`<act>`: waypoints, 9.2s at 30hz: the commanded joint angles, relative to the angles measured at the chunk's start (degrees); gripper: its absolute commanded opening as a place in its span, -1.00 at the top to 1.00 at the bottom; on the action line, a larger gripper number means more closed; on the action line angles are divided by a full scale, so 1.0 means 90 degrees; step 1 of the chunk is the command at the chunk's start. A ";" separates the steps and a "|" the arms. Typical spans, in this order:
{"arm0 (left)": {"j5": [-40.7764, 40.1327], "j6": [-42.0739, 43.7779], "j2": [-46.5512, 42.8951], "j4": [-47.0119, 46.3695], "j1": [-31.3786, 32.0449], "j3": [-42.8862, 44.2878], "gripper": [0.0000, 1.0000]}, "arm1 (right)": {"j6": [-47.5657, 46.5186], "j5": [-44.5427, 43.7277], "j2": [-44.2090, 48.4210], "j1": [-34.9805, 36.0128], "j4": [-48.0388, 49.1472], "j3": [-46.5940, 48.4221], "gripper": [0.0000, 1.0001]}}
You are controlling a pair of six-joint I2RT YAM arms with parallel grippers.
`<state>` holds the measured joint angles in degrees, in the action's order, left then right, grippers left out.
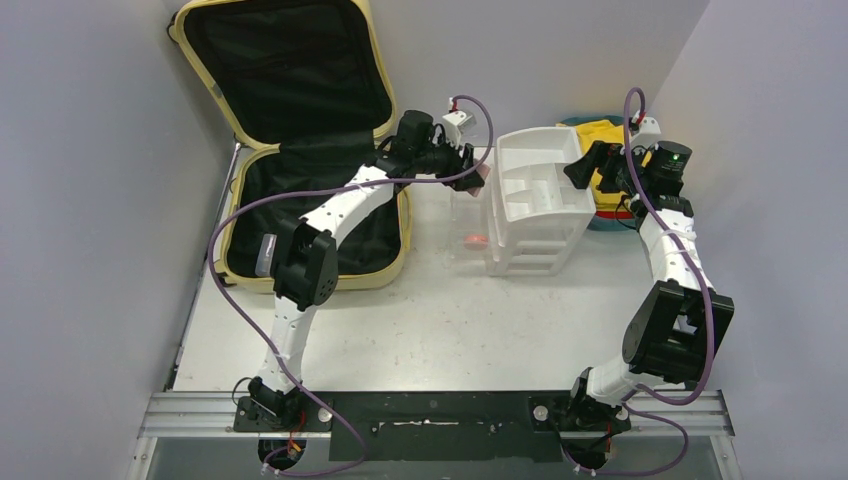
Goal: Open, take out, and arrange the luggage
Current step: Place the personal item in the drawer, then close the drawer in the storage box, then open the drawer in the storage box.
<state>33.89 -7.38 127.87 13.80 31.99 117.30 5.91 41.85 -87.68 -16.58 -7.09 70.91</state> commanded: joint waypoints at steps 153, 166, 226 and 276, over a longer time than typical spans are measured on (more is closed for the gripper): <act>0.0395 -0.1188 0.0435 -0.1445 0.0371 -0.0542 0.32 | -0.1118 0.1229 -0.2694 -0.0163 -0.1513 0.0088 1.00; 0.0437 -0.1236 0.0420 -0.1446 0.0550 -0.0773 0.32 | -0.0281 0.3093 -0.3336 -0.0039 -0.0717 -0.0175 1.00; -0.1747 -0.0710 0.0602 -0.0062 0.0686 -0.0348 0.32 | -0.1318 -0.0253 0.0399 -0.0453 -0.2297 0.2204 -1.00; -0.5030 0.0243 0.0403 0.1855 0.1167 -0.0022 0.84 | -0.2009 -0.0958 0.0204 0.0407 -0.1966 0.1149 -1.00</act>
<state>-6.85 -8.62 135.15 25.43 42.54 117.69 -11.00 34.65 -86.28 -13.23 -26.20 81.52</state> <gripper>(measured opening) 0.102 0.999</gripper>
